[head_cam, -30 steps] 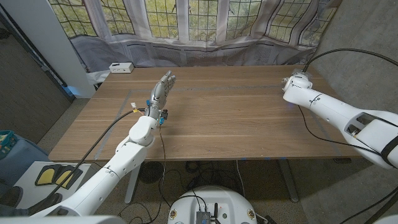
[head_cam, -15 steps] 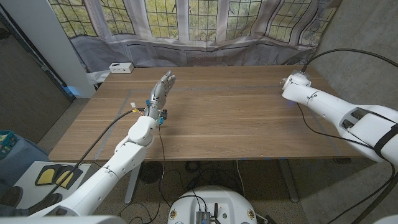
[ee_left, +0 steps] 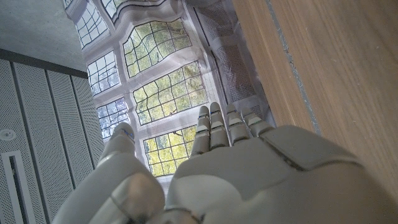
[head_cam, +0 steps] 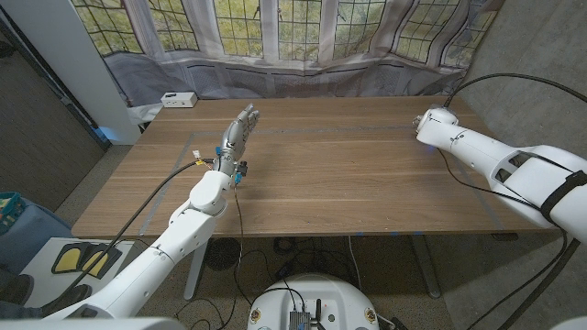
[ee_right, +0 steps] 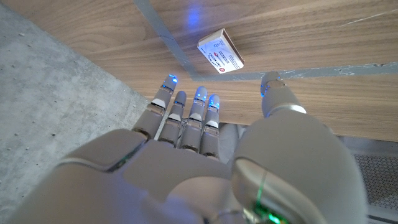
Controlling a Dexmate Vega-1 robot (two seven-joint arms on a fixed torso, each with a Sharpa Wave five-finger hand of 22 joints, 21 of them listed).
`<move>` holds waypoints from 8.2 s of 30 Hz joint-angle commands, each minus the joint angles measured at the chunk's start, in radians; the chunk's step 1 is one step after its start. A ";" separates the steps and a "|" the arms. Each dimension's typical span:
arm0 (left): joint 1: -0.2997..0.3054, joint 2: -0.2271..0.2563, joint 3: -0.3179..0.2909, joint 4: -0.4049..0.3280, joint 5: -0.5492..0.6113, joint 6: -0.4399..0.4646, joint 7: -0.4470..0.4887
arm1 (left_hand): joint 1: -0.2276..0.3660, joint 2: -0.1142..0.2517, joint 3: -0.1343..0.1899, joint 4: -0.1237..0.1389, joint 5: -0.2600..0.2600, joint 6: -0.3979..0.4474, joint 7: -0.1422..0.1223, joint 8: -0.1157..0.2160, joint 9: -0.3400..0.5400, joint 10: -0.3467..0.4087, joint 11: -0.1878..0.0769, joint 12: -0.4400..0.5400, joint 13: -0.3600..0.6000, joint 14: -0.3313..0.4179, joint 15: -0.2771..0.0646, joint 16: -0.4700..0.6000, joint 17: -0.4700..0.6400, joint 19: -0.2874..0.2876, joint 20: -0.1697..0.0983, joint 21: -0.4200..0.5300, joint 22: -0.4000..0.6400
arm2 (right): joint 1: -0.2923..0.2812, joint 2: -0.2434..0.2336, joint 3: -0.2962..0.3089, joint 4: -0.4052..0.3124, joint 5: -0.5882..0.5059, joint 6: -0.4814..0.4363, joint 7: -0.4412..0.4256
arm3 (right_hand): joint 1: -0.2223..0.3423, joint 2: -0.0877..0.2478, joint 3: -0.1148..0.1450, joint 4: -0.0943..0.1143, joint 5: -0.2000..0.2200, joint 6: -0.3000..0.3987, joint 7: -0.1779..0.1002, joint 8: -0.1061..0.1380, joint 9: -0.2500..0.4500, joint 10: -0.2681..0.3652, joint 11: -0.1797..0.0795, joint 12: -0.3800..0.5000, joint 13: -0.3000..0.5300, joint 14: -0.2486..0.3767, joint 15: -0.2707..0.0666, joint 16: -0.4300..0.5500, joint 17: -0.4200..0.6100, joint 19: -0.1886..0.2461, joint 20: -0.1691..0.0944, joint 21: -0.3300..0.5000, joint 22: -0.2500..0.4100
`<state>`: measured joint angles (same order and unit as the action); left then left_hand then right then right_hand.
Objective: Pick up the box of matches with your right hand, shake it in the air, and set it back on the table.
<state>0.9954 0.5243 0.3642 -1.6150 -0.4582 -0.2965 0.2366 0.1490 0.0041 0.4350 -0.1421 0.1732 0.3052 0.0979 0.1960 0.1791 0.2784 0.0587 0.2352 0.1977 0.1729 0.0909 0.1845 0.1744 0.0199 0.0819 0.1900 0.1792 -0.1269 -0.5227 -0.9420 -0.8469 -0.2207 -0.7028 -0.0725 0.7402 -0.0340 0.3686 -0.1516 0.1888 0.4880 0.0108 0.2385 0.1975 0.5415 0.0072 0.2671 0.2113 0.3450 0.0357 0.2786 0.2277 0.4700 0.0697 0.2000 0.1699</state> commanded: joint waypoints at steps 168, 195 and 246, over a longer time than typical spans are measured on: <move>0.005 -0.026 0.029 0.000 -0.003 0.033 0.020 | 0.013 0.005 0.007 0.003 -0.001 0.017 -0.006 -0.001 0.004 0.002 -0.010 -0.013 0.006 -0.007 -0.002 0.005 0.006 -0.032 0.045 0.007 0.003 | -0.070 -0.044 -0.054 0.007 0.032 0.033 -0.273 | 0.308 0.084 0.069 -0.007 0.004 0.412 -0.120 0.088 0.005 0.432 -0.122 0.076 -0.008 0.417 -0.124 0.092 -0.005 0.253 -0.065 0.035 0.005; -0.004 -0.016 0.030 -0.007 -0.006 0.042 0.006 | 0.013 0.006 0.007 0.004 -0.001 0.017 -0.006 -0.002 0.004 0.003 -0.010 -0.013 0.006 -0.007 -0.002 0.005 0.006 -0.033 0.045 0.008 0.003 | -0.260 -0.193 0.119 -0.455 -0.046 -0.029 -0.275 | 0.315 0.094 0.055 -0.007 -0.001 0.405 -0.104 0.078 0.005 0.432 -0.097 0.064 -0.009 0.408 -0.138 0.093 0.008 0.246 -0.078 0.025 0.005; 0.005 0.001 0.017 -0.022 -0.015 0.025 -0.012 | 0.013 0.007 0.008 0.003 -0.001 0.024 -0.005 -0.002 0.004 0.010 -0.013 -0.013 0.006 0.004 -0.011 0.006 0.005 -0.025 0.036 0.011 0.003 | -0.683 -0.281 0.490 -1.024 0.044 0.058 -0.427 | 0.329 0.112 0.038 -0.007 -0.006 0.408 -0.098 0.065 0.006 0.431 -0.092 0.046 -0.008 0.401 -0.138 0.092 0.023 0.244 -0.081 0.016 0.005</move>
<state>0.9851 0.5100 0.3871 -1.6126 -0.4717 -0.2855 0.2244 0.1543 0.0093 0.4391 -0.1380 0.1733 0.3234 0.0875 0.1925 0.1791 0.2842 0.0428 0.2217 0.2021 0.1751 0.0818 0.1893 0.1744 -0.0094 0.1185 0.1966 0.1791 -0.7199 -0.8149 -0.5445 -1.7950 -0.2378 -0.7008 -0.4471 1.0271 0.0241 0.4081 -0.1614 0.1807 0.8757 -0.0772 0.3019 0.2004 0.9418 -0.0715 0.3124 0.1980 0.7481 -0.0787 0.3735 0.2482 0.7091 -0.0091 0.2166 0.1698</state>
